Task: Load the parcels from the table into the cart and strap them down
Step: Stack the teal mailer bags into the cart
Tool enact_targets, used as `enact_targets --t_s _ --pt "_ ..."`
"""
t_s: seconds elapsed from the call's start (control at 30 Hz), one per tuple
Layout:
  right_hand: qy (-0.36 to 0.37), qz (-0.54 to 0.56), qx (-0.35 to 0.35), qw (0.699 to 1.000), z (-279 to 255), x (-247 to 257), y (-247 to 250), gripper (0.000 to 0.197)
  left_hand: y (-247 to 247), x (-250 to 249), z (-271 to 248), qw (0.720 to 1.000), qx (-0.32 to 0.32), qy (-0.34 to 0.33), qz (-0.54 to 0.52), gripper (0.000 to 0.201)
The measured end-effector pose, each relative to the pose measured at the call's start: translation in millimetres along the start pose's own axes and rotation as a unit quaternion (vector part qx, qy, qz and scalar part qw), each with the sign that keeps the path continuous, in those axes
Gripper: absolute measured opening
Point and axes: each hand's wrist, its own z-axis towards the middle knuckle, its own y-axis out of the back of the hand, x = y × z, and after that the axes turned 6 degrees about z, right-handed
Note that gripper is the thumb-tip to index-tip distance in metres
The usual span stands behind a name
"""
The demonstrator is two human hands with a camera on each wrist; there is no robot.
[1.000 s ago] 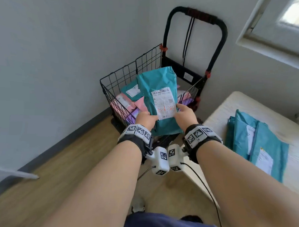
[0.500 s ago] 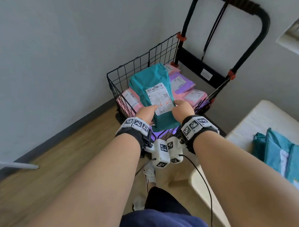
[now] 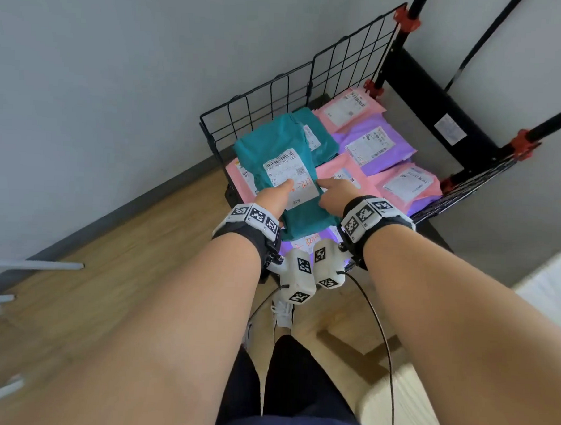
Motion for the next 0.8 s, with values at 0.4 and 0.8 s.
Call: enact_targets --t_s 0.4,0.8 --pt "-0.007 0.025 0.051 0.998 75 15 -18 0.056 11 1 59 0.999 0.003 0.036 0.001 0.055" --pt "-0.097 0.068 0.089 0.989 84 -30 -35 0.040 -17 10 49 0.988 0.071 0.084 0.105 0.044"
